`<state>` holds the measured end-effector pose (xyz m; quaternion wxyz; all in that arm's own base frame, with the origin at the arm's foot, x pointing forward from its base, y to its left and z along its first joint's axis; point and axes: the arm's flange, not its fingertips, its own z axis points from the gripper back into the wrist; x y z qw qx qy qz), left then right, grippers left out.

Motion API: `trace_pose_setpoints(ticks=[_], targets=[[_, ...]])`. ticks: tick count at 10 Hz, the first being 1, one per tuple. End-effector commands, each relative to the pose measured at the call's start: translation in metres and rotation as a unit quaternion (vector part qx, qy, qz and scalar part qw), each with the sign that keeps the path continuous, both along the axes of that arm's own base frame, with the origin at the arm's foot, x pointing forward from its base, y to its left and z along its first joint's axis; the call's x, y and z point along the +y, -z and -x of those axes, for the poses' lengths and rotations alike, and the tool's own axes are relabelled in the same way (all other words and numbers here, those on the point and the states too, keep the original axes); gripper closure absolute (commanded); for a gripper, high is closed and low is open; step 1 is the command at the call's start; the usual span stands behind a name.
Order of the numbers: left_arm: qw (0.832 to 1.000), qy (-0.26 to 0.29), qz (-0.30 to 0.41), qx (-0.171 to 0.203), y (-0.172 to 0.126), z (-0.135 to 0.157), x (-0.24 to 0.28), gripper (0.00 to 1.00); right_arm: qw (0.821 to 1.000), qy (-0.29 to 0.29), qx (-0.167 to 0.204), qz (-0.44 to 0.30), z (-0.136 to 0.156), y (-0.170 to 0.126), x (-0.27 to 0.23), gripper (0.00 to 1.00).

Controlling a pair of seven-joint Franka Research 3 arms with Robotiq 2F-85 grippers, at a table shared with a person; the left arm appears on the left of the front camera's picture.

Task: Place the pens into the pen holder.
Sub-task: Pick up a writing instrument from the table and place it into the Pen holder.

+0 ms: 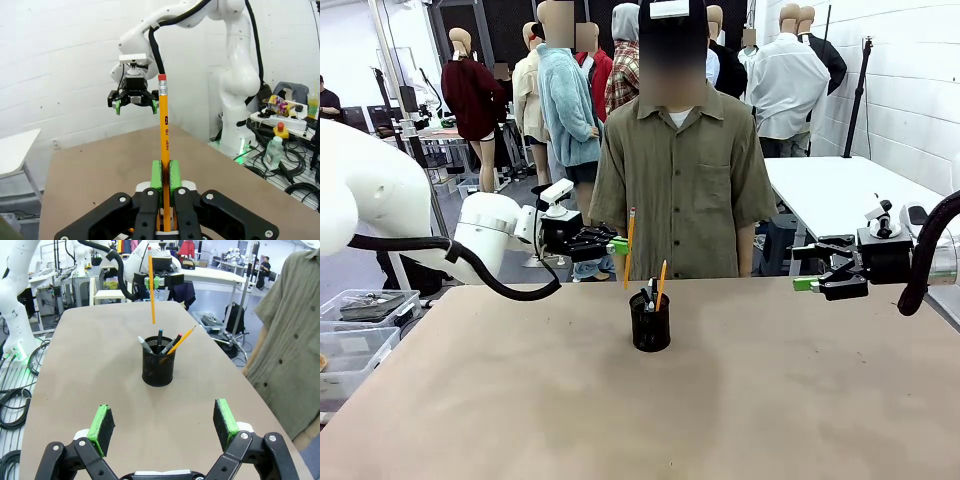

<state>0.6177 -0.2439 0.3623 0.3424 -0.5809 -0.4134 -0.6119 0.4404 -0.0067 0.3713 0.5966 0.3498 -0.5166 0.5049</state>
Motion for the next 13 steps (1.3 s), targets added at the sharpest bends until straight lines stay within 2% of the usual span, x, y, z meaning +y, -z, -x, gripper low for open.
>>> trace_pose_setpoints(ticks=[1,6,13], targets=[[1.0,0.011,0.018,-0.006,0.007,-0.018,-0.012,1.0,1.0,-0.002,-0.002,0.001,0.0,0.0,0.002,0.0],[0.999,0.029,0.002,0.03,0.035,-0.035,-0.031,1.0,1.0,-0.002,-0.002,0.001,0.0,0.0,0.002,0.0],[0.998,0.033,-0.028,0.055,0.06,-0.026,-0.029,1.0,1.0,-0.002,-0.002,0.001,0.0,0.0,0.002,0.0]])
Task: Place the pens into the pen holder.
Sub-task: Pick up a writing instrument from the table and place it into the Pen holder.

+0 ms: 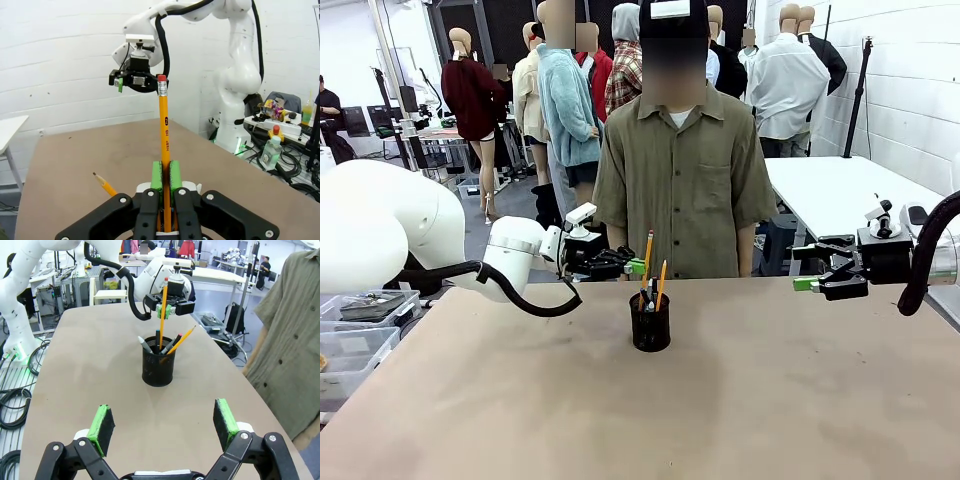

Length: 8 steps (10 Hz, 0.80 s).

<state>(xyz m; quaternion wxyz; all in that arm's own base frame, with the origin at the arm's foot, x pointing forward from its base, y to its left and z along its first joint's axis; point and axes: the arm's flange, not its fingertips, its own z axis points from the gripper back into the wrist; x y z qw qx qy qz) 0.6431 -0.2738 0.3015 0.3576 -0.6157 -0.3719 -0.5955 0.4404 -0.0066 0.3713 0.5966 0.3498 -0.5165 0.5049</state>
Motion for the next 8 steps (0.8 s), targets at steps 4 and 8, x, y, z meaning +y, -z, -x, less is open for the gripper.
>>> trace_pose_setpoints(ticks=[4,8], targets=[[1.0,0.012,-0.019,0.007,0.001,0.0,0.002,1.0,1.0,-0.002,-0.002,0.001,0.0,0.0,0.002,0.0],[0.999,0.012,-0.033,0.015,0.01,-0.001,-0.004,1.0,1.0,-0.002,-0.002,0.001,0.0,0.0,0.002,0.0]])
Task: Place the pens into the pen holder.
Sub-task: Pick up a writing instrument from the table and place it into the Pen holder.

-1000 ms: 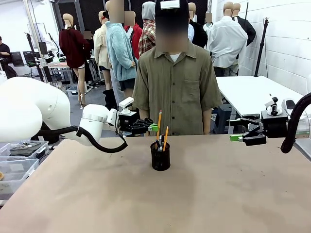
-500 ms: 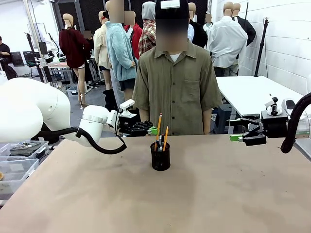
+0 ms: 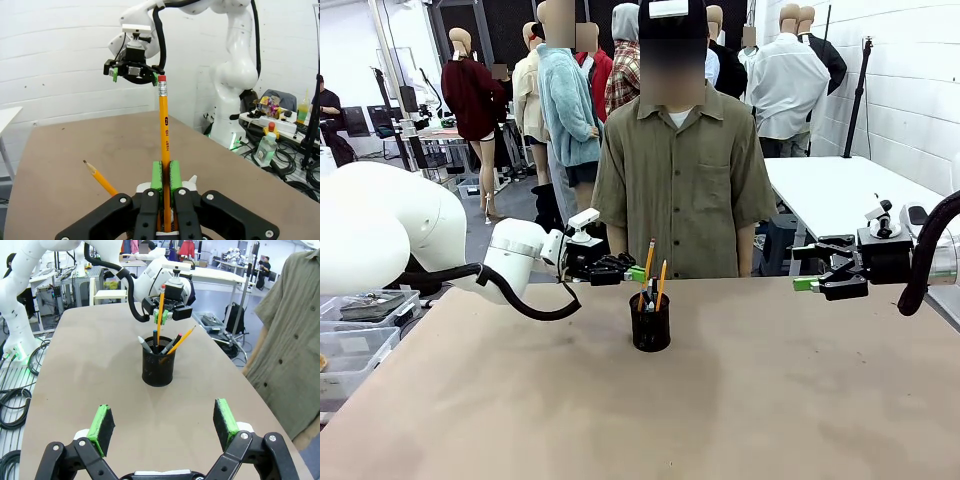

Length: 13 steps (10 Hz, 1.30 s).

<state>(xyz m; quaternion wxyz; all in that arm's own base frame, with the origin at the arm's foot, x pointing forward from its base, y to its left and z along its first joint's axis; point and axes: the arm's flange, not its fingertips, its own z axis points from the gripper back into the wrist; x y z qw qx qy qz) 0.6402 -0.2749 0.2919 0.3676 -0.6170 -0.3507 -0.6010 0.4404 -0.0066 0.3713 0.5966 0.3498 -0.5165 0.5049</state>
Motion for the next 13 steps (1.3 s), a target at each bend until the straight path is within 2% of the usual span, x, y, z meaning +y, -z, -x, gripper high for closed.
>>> trace_pose_setpoints(ticks=[1,5,7,9,11,13], targets=[[1.0,0.002,-0.015,0.008,-0.001,-0.004,-0.003,0.81,1.0,-0.002,-0.002,0.001,0.0,0.0,0.002,0.0],[1.0,-0.001,-0.023,0.004,-0.008,0.003,-0.003,0.03,1.0,-0.002,-0.002,0.001,0.0,0.0,0.002,0.0],[0.999,-0.001,-0.049,-0.008,-0.022,0.016,0.009,0.0,1.0,-0.002,-0.002,0.001,0.0,0.0,0.002,0.0],[0.995,-0.019,-0.094,0.004,-0.046,0.043,0.03,0.0,1.0,-0.002,-0.002,0.001,0.0,0.0,0.002,0.0],[0.979,-0.093,-0.18,0.017,-0.077,0.075,0.066,0.0,1.0,-0.002,-0.002,0.001,0.0,0.0,0.002,0.0],[0.957,-0.175,-0.232,0.004,-0.11,0.105,0.108,0.0,1.0,-0.002,-0.002,0.001,0.0,0.0,0.002,0.0]])
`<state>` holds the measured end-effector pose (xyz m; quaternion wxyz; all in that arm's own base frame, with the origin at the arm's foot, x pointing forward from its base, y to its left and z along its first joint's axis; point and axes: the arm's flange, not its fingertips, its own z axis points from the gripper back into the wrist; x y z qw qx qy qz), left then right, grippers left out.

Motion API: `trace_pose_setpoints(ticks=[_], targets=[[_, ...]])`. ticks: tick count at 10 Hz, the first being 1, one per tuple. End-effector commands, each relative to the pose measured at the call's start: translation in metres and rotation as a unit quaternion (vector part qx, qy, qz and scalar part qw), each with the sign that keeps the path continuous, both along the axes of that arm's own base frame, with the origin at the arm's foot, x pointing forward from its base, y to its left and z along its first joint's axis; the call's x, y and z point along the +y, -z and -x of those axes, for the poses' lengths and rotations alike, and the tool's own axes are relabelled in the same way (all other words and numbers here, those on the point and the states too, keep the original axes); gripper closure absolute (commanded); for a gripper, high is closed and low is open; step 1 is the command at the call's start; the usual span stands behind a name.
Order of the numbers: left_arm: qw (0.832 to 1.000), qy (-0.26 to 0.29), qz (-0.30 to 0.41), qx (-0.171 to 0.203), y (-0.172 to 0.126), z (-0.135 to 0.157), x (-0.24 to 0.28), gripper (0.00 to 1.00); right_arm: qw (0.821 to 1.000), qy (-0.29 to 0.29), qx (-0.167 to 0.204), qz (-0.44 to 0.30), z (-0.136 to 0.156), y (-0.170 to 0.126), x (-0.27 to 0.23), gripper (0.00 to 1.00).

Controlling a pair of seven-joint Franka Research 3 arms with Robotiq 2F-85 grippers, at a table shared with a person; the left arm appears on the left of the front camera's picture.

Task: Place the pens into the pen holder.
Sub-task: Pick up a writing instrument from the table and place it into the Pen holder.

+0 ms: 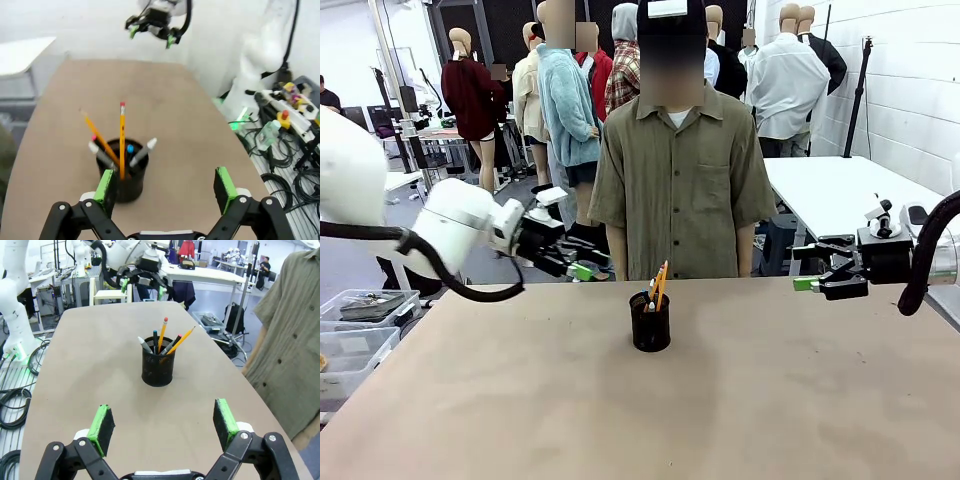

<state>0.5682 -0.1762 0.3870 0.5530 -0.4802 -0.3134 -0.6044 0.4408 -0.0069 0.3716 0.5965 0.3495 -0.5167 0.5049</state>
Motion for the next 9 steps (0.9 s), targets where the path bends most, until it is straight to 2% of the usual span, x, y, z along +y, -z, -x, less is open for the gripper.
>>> trace_pose_setpoints(ticks=[1,3,5,6,9], targets=[[0.994,-0.091,-0.064,0.004,-0.027,0.047,0.031,0.0,1.0,-0.002,-0.002,0.001,0.0,0.0,0.002,0.0],[0.985,-0.145,-0.091,0.019,-0.035,0.071,0.061,0.0,1.0,-0.002,-0.002,0.001,0.0,0.0,0.002,0.0],[0.982,-0.165,-0.091,0.001,-0.043,0.086,0.092,0.0,1.0,-0.002,-0.002,0.001,0.0,0.0,0.002,0.0],[0.985,-0.152,-0.082,0.002,-0.039,0.068,0.076,0.0,1.0,-0.002,-0.002,0.001,0.0,0.0,0.002,0.0],[0.985,-0.152,-0.082,0.002,-0.039,0.068,0.076,0.0,1.0,-0.002,-0.002,0.001,0.0,0.0,0.002,0.0]])
